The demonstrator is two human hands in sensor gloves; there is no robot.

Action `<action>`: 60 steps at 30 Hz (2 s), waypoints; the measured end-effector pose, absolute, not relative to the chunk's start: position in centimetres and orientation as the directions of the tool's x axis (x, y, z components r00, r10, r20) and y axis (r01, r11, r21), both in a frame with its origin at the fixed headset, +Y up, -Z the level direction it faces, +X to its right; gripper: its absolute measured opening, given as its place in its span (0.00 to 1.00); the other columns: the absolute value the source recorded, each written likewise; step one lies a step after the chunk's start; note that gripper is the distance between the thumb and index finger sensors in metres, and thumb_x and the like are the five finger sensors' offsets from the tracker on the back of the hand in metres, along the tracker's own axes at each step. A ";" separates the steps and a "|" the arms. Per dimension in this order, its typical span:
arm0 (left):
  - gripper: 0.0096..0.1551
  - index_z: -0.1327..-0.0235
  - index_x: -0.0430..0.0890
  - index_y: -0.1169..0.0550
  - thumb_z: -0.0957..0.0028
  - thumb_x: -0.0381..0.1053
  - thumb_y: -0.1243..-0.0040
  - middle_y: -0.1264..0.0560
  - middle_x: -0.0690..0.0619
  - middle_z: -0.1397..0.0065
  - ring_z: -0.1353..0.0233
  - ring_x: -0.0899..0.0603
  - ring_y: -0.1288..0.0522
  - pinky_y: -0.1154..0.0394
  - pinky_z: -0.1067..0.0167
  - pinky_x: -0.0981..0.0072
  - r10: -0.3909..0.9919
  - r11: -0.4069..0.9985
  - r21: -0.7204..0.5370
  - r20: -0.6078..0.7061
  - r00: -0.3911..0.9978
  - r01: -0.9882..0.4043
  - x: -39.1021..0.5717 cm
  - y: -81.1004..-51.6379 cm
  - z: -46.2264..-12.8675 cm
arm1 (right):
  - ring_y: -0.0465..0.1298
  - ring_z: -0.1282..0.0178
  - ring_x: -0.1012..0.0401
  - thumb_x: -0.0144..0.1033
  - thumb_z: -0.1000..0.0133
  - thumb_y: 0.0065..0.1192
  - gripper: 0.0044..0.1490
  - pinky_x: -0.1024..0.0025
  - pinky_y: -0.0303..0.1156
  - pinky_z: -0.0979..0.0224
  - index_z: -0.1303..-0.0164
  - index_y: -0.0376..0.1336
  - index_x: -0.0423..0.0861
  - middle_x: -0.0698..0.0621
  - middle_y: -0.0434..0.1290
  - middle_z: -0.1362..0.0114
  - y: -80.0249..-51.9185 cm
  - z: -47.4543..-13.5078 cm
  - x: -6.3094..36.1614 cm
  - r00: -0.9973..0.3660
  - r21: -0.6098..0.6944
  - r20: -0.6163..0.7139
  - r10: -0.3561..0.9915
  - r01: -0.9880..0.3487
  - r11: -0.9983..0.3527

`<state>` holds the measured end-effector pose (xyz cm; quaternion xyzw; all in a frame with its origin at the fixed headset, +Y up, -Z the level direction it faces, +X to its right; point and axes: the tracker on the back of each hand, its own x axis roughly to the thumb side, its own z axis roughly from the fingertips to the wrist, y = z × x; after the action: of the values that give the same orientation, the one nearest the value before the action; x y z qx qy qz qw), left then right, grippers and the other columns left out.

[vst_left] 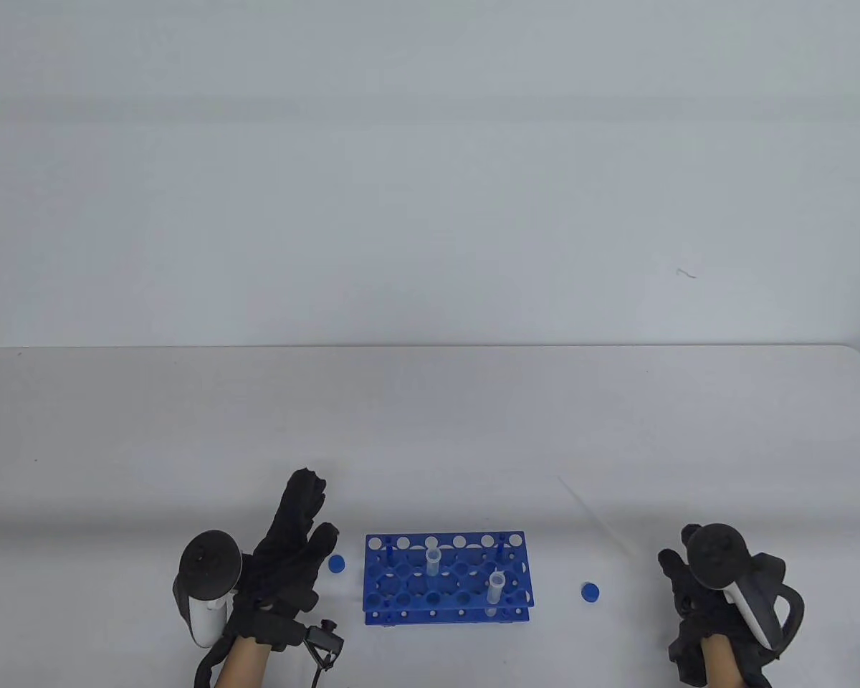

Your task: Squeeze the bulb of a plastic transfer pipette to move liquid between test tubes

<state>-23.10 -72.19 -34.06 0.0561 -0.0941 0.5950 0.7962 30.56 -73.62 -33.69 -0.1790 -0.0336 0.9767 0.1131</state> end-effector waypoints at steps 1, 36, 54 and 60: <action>0.64 0.12 0.48 0.54 0.56 0.77 0.51 0.49 0.45 0.09 0.13 0.36 0.46 0.49 0.18 0.32 0.936 0.290 -0.025 0.217 0.278 -0.957 -23.1 -72.2 -34.1 | 0.75 0.41 0.47 0.48 0.53 0.66 0.41 0.42 0.66 0.34 0.31 0.66 0.42 0.41 0.76 0.35 -74.1 -34.0 30.3 -0.914 -0.098 -0.340 0.223 -0.201 -0.975; 0.63 0.12 0.49 0.53 0.56 0.77 0.51 0.48 0.45 0.09 0.13 0.36 0.46 0.48 0.18 0.32 0.922 0.343 -0.052 0.210 0.326 -0.938 -22.8 -72.8 -34.4 | 0.86 0.53 0.59 0.45 0.55 0.66 0.20 0.54 0.77 0.40 0.55 0.74 0.53 0.52 0.87 0.50 -75.4 -38.3 27.6 -0.941 -0.045 -0.293 0.169 -0.163 -0.986; 0.62 0.12 0.49 0.53 0.56 0.77 0.51 0.48 0.45 0.09 0.13 0.36 0.45 0.48 0.18 0.32 0.921 0.340 -0.057 0.222 0.320 -0.939 -22.6 -72.8 -34.4 | 0.83 0.55 0.57 0.43 0.54 0.71 0.28 0.49 0.73 0.38 0.45 0.74 0.46 0.51 0.85 0.53 -54.2 -31.9 18.6 -0.883 -0.336 0.325 0.340 -0.443 -0.831; 0.62 0.12 0.49 0.52 0.56 0.77 0.51 0.48 0.45 0.09 0.13 0.36 0.45 0.48 0.18 0.32 0.920 0.343 -0.057 0.222 0.323 -0.938 -22.6 -72.8 -34.4 | 0.82 0.52 0.57 0.42 0.55 0.73 0.28 0.46 0.72 0.35 0.44 0.73 0.48 0.52 0.84 0.51 -52.0 -30.9 11.7 -0.913 -0.307 0.391 0.117 -0.250 -0.918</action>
<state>-22.61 -72.78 -34.37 0.0406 -0.1079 0.5718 0.8122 11.74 -51.97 -30.92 0.1858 -0.1783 0.9616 0.0953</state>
